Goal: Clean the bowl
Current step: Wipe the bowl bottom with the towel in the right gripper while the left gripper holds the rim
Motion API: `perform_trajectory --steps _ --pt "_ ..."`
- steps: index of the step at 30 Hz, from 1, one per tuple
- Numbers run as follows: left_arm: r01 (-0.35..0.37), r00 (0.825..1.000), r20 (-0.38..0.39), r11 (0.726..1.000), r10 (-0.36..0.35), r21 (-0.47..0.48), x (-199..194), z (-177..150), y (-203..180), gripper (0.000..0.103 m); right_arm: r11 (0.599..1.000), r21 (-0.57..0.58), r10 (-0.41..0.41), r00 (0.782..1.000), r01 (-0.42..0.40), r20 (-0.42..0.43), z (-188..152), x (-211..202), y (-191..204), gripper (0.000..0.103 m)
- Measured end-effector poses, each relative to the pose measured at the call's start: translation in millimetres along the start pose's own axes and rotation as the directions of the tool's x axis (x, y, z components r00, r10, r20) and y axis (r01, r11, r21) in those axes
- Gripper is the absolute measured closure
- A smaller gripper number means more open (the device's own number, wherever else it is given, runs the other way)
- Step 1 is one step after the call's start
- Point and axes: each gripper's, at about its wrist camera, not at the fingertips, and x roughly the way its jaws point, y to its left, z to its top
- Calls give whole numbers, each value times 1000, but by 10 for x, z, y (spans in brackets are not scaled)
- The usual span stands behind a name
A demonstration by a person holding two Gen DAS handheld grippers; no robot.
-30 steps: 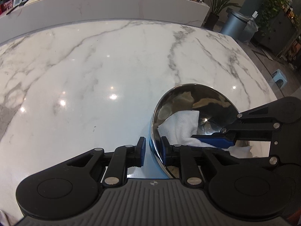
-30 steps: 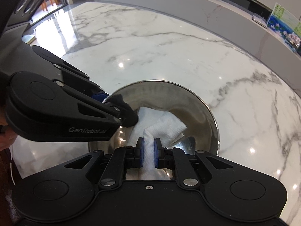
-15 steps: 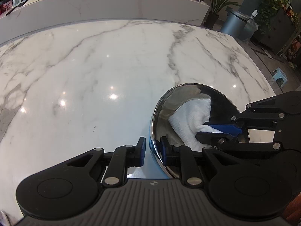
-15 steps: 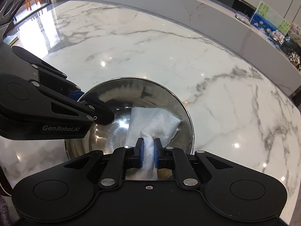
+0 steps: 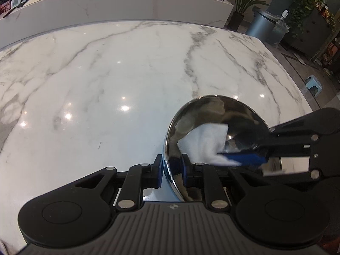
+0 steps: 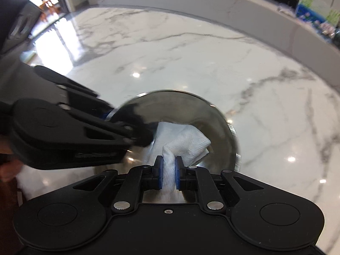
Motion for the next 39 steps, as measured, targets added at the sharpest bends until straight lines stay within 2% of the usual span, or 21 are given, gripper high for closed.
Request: perform_trajectory --steps 21,26,39 --pt "4 1000 -5 1000 -4 5 -3 4 0 88 987 -34 -160 987 159 -17 -21 -17 -52 94" --pt "5 1000 -7 1000 -5 7 9 -2 15 88 987 -27 -158 987 158 -14 -19 4 -60 94" --pt "0 1000 -5 1000 0 6 57 10 0 87 995 -33 -90 996 89 -12 -34 -5 15 93"
